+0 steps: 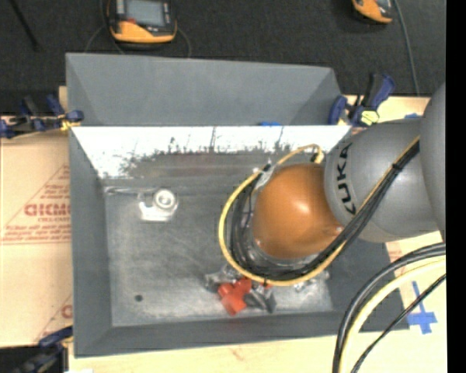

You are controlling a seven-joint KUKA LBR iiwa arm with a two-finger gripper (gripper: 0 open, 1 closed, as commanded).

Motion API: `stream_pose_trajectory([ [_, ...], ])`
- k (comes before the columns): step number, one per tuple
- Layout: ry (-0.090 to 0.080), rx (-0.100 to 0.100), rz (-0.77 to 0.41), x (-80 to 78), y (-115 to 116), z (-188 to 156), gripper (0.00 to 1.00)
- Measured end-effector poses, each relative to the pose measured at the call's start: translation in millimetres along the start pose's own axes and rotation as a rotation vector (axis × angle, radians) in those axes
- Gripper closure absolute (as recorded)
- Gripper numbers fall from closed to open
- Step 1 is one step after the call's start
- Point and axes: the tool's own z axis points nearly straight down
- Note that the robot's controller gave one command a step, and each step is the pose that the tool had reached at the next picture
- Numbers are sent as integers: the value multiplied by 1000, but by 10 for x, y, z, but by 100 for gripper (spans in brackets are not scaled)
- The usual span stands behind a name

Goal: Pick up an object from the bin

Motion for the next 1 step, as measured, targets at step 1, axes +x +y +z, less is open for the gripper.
stream_pose_trajectory([
  [1, -11, 6, 147, 54, 4, -8, 100],
])
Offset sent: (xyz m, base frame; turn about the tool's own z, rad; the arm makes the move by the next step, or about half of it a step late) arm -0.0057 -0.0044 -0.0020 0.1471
